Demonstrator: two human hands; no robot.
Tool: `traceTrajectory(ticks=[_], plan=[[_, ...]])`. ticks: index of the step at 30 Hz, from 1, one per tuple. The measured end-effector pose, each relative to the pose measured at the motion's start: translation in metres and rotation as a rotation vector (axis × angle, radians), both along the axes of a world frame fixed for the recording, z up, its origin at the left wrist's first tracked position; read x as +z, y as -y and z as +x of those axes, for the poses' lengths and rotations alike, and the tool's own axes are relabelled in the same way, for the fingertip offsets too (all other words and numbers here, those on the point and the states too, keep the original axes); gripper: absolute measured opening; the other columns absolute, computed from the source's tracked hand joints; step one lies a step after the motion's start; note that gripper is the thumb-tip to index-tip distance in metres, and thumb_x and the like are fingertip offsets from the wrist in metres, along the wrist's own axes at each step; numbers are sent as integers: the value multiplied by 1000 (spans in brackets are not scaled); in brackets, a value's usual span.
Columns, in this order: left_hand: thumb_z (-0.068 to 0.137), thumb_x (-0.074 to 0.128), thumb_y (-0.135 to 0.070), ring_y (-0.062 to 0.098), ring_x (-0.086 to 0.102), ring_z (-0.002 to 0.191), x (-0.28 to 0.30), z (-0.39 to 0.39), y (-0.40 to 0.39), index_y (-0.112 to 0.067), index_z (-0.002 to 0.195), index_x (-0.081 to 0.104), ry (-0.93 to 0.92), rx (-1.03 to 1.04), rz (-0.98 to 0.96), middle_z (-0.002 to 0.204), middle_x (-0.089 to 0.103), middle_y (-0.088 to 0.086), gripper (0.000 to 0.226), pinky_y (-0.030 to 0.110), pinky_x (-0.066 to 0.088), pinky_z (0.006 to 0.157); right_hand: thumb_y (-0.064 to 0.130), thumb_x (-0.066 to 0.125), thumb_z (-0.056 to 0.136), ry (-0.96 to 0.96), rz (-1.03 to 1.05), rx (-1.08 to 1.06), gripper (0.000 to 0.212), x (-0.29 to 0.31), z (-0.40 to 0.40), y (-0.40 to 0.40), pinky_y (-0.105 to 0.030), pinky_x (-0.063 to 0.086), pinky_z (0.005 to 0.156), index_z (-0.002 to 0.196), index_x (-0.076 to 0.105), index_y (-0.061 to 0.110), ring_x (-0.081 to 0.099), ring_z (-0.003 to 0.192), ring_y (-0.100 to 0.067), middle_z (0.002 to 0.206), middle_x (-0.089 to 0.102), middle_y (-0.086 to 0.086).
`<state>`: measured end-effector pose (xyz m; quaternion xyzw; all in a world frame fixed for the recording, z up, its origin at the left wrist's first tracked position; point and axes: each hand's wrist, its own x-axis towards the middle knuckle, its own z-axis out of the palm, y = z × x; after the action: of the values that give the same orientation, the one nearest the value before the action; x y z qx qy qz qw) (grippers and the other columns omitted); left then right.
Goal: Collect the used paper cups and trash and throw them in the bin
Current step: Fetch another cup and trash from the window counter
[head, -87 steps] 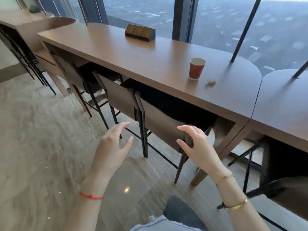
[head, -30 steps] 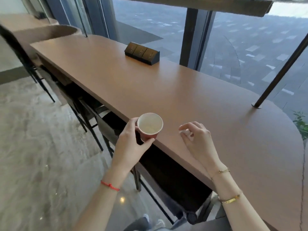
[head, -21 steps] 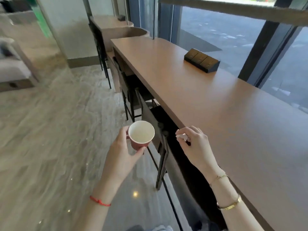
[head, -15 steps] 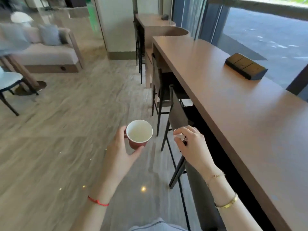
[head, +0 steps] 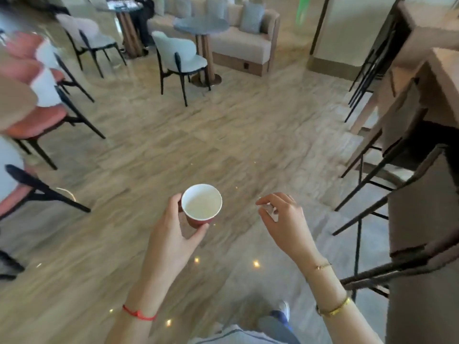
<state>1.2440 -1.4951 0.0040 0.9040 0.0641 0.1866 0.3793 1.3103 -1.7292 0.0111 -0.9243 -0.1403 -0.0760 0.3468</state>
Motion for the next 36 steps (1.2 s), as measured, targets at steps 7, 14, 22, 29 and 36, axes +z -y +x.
traceTrajectory(ticks=[7,14,22,29,36], plan=[[68,83,-31,11,60,95,-6,-74,-99,-28,123,43,-16,344,-63,105,55,-21,69,32,49,77,12,67,85,-28,-23,374,11,-5,-3,-136,-23,45,78,95,69,18,55,86,-13,91,63,9],[66,83,-34,-1,56,91,-23,-137,-179,-40,121,41,-13,706,-144,102,48,-39,69,15,42,75,9,66,86,-92,-63,743,14,-16,-4,-272,-20,44,79,98,69,16,56,91,-11,97,62,9],[67,81,-37,8,59,95,-30,-194,-295,-35,123,40,22,1102,-187,107,56,-19,69,17,43,71,9,66,87,-86,-63,1103,11,-18,-13,-472,-21,45,80,97,70,14,58,89,-13,97,66,3],[68,81,-37,7,60,91,-18,-252,-383,-30,123,43,20,1480,-136,109,59,-17,68,7,38,65,14,66,87,-49,-55,1439,11,-13,-58,-652,-14,40,77,96,68,22,50,89,0,96,61,13],[66,82,-38,11,62,94,-13,-314,-448,-29,122,44,26,1803,-111,105,62,-13,68,27,46,71,17,68,86,-79,-77,1736,10,-17,-135,-797,-19,46,80,94,67,23,56,94,-7,98,63,9]])
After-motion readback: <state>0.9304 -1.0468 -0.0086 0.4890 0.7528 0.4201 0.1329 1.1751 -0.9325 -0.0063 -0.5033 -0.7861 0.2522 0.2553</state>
